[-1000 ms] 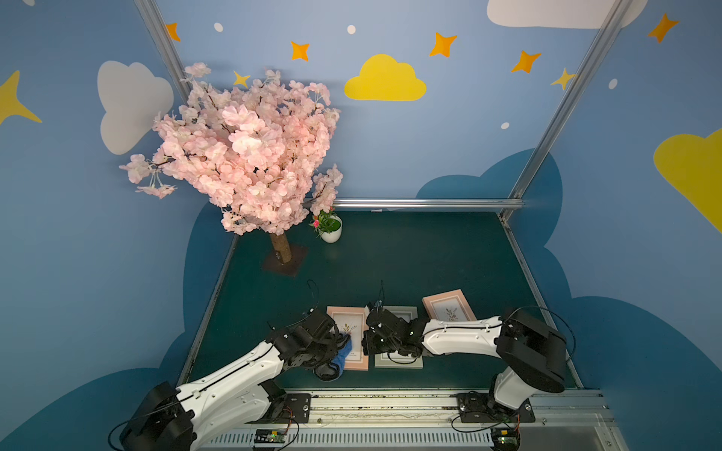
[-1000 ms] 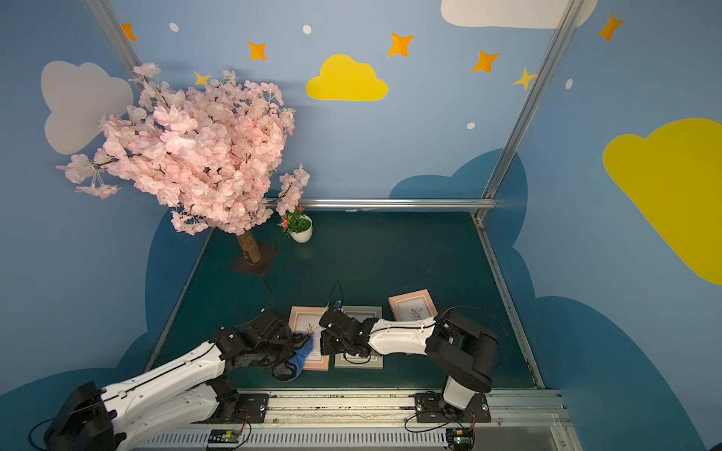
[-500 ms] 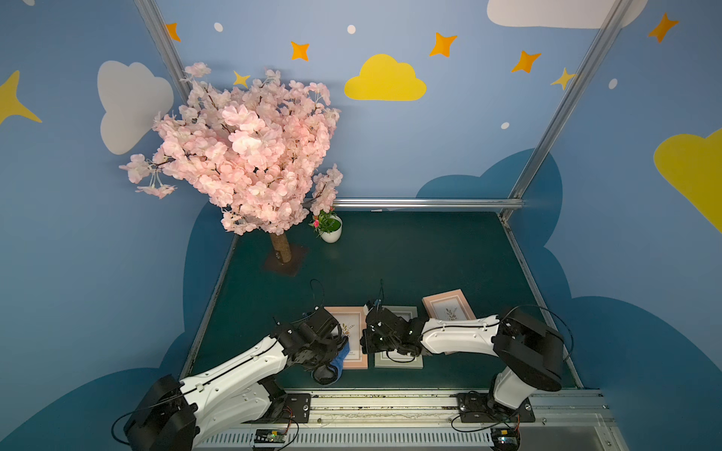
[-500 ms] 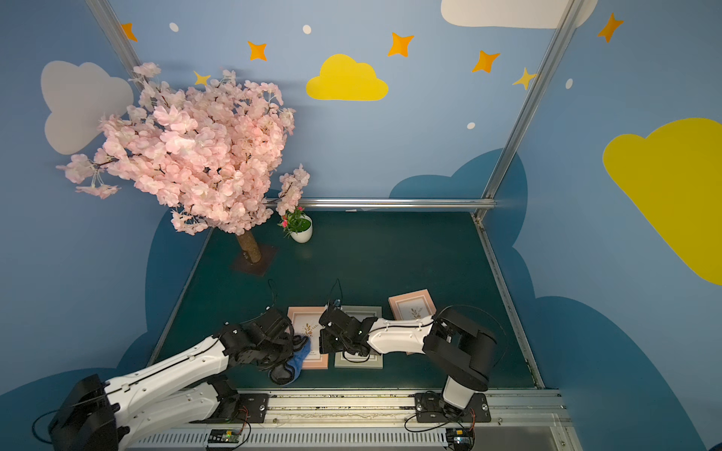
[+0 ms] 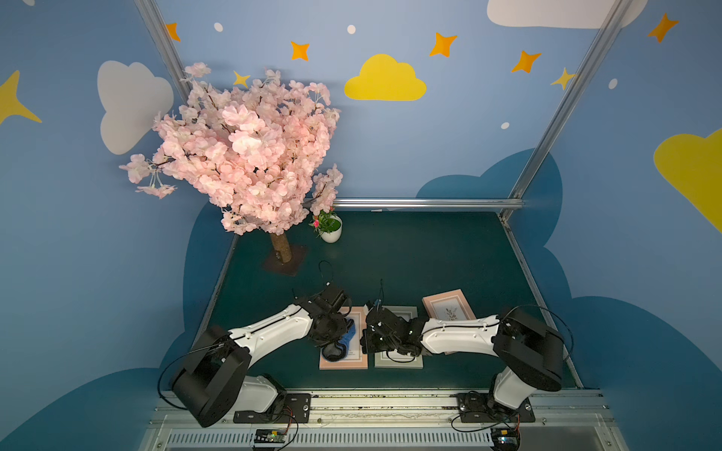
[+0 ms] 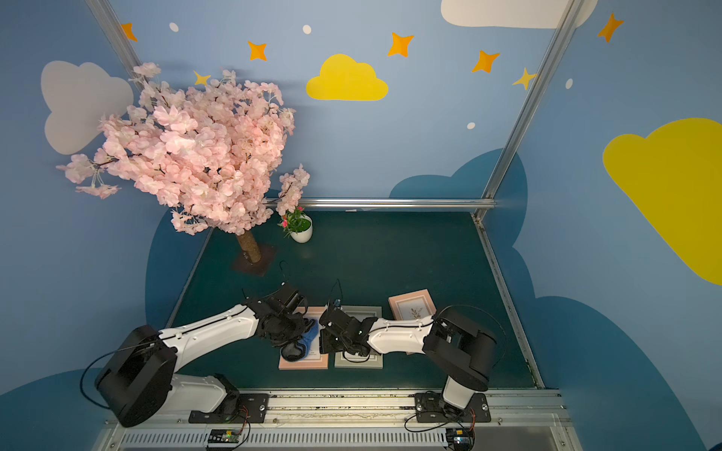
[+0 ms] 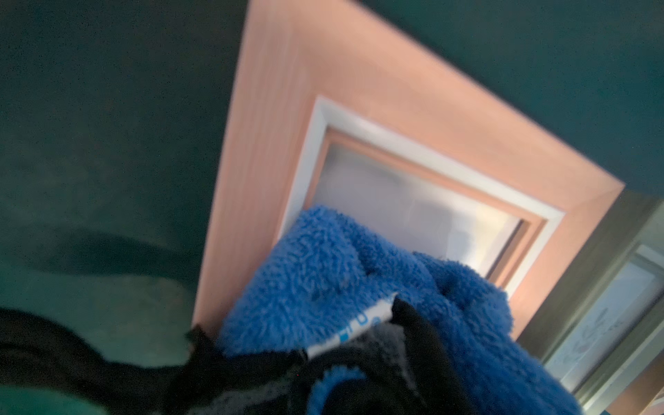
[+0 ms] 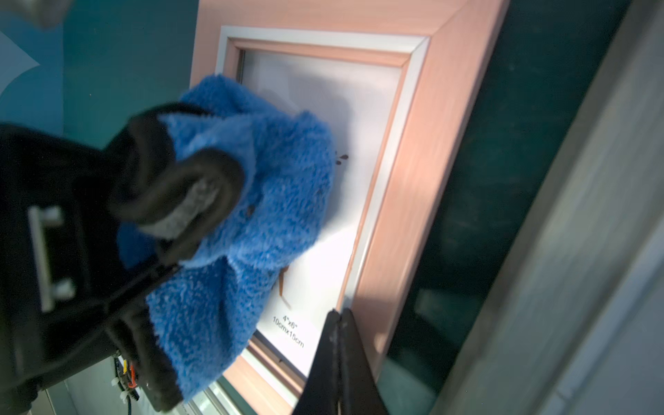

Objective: Wipe the picture frame with a cloth
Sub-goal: Wipe the dirt from the picture frame.

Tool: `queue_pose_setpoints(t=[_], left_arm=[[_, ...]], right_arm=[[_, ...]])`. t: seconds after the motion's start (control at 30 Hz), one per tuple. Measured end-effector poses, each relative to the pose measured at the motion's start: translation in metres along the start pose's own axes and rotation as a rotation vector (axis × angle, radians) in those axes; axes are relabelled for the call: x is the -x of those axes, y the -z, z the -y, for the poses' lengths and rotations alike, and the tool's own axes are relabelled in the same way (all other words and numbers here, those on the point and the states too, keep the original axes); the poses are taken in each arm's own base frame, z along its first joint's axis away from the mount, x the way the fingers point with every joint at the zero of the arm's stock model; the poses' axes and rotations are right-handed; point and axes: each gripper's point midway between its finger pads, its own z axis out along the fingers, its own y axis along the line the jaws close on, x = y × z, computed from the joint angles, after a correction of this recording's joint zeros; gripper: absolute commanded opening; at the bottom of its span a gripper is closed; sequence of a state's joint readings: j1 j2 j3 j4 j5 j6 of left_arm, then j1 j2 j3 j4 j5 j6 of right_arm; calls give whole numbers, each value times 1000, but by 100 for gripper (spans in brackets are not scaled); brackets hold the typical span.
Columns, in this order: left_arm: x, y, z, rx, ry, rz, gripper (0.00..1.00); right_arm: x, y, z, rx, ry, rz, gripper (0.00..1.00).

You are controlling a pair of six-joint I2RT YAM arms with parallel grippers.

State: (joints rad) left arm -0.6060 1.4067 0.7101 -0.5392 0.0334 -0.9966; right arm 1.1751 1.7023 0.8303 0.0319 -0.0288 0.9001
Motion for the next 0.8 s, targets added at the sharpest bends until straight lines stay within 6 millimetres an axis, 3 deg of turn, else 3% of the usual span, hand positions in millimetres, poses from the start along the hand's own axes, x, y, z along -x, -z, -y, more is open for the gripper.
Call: queue_pose_setpoints(t=[0.17,0.37,0.63,0.8], left_arm=[[17,-4,10,-13,-1,11,3],[19,-4,12,-18,-17,9,3],[10,-3,12,-36,-72,25,3],[-8,0,8,1,-142,28,3]], right_arm=[[0,0,0,0,0,0,0],[0,0,0,0,0,0,0],[0,0,0,-1,3,-2,0],[0,0,-1,1,2,-5,0]])
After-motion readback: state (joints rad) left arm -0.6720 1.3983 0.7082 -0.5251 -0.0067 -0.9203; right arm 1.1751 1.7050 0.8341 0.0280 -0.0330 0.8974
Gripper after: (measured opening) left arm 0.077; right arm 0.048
